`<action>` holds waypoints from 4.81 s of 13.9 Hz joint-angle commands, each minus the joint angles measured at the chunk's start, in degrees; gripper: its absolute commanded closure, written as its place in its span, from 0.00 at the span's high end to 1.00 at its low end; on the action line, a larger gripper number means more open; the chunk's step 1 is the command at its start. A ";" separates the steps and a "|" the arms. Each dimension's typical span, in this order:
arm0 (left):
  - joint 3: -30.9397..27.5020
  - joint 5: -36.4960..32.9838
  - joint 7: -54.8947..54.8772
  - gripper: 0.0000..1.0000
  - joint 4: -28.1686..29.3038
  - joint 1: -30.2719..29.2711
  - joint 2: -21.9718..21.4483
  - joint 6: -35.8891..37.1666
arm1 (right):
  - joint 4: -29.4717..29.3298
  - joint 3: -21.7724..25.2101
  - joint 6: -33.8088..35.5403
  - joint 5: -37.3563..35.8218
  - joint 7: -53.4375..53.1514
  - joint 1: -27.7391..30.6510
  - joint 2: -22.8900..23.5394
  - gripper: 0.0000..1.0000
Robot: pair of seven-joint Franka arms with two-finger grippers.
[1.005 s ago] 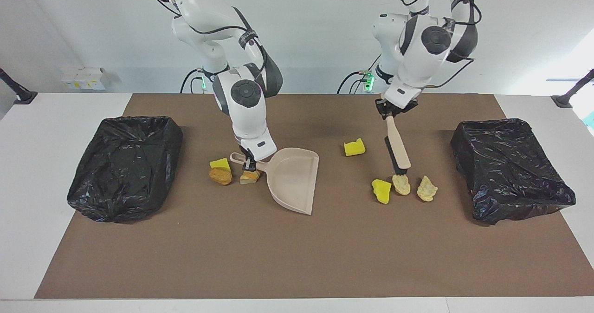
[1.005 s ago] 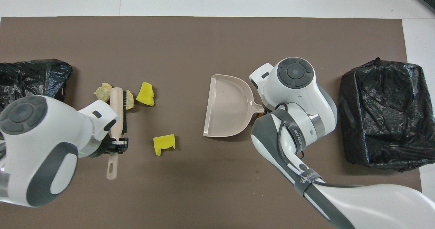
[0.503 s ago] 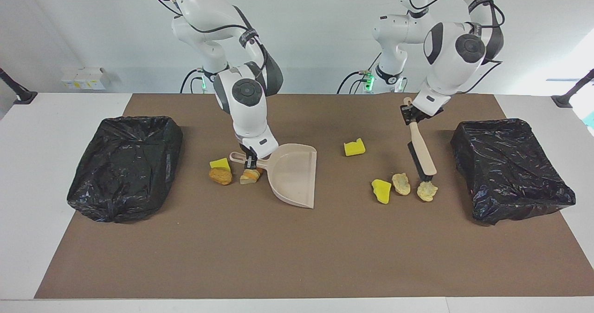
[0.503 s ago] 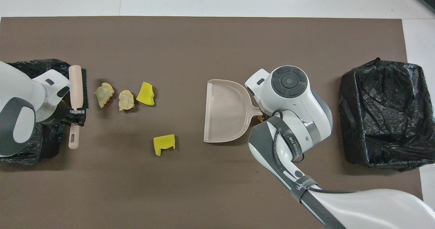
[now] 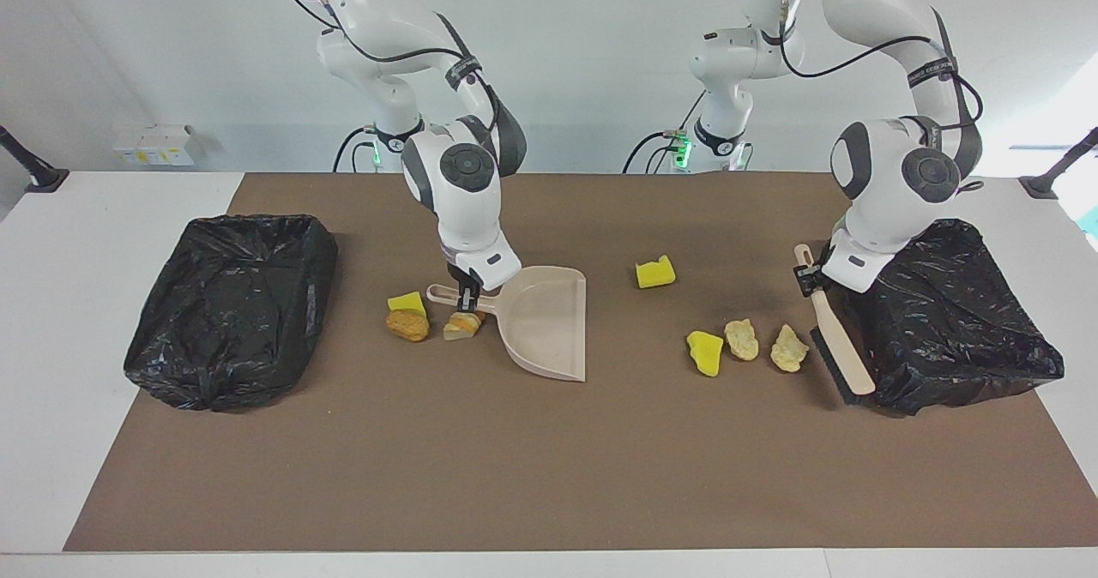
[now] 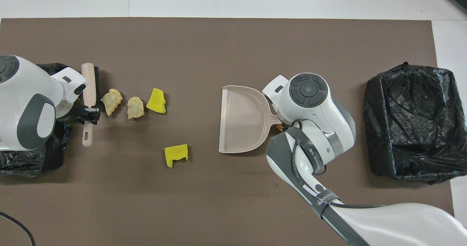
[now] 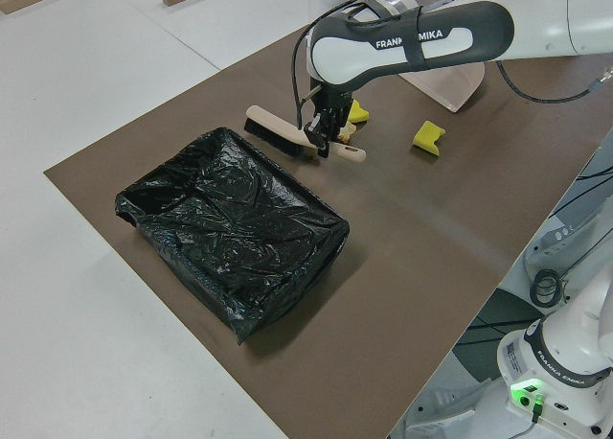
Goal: Sweep and dump trash in bin
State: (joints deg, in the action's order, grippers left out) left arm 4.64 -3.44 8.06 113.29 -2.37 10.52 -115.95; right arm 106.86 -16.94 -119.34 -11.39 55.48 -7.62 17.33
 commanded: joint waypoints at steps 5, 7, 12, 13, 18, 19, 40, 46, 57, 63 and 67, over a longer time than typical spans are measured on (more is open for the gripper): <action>0.90 -0.08 3.88 0.00 3.34 3.06 -1.55 -1.65 | 1.60 -0.46 -1.51 -1.71 -2.39 -0.29 -0.28 0.00; 0.90 1.14 6.51 0.00 3.34 5.60 -1.55 -1.65 | 1.60 -0.46 -2.29 -1.71 -2.48 -0.29 -0.11 0.00; 0.90 5.72 15.21 0.00 3.43 14.83 -2.43 0.19 | 1.60 -0.46 -3.97 -1.71 -2.48 -0.21 0.95 0.00; 0.90 6.42 16.27 0.00 3.51 16.50 -2.60 0.54 | 1.51 -0.46 -4.06 -1.71 -2.48 -0.21 1.04 0.00; 0.99 6.78 17.34 0.00 4.56 24.58 -4.01 0.55 | 1.51 -0.46 -5.37 -1.71 -6.16 -1.96 2.00 0.00; 0.99 6.78 17.25 0.00 6.31 26.25 -5.32 0.46 | 1.51 -0.46 -5.64 -1.71 -7.21 -2.23 2.35 0.00; 0.37 13.11 34.01 0.00 2.99 30.59 -10.25 12.90 | 1.51 -0.37 -6.34 -1.71 -7.67 -2.49 2.62 0.00; 0.37 13.02 35.80 0.00 16.50 28.64 -19.29 17.16 | 1.60 -0.46 -6.26 -1.88 -6.01 -2.14 2.62 0.00; 0.72 17.24 38.87 0.00 25.49 35.58 -20.19 -7.34 | 2.13 -0.37 -5.99 -3.90 5.26 -2.49 2.27 0.00; 0.81 22.24 38.26 0.00 18.64 38.31 -15.00 -14.56 | 2.04 -0.37 -5.64 -5.22 4.73 -2.23 2.36 0.00; 0.90 25.15 38.26 0.00 14.26 38.40 -11.41 -20.19 | -0.76 -0.37 1.01 -11.62 0.89 -3.90 2.35 0.00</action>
State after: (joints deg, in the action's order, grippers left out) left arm 6.20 20.20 46.94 131.32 34.99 -3.84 -134.81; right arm 107.15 -16.97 -122.58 -18.57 58.85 -11.15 19.08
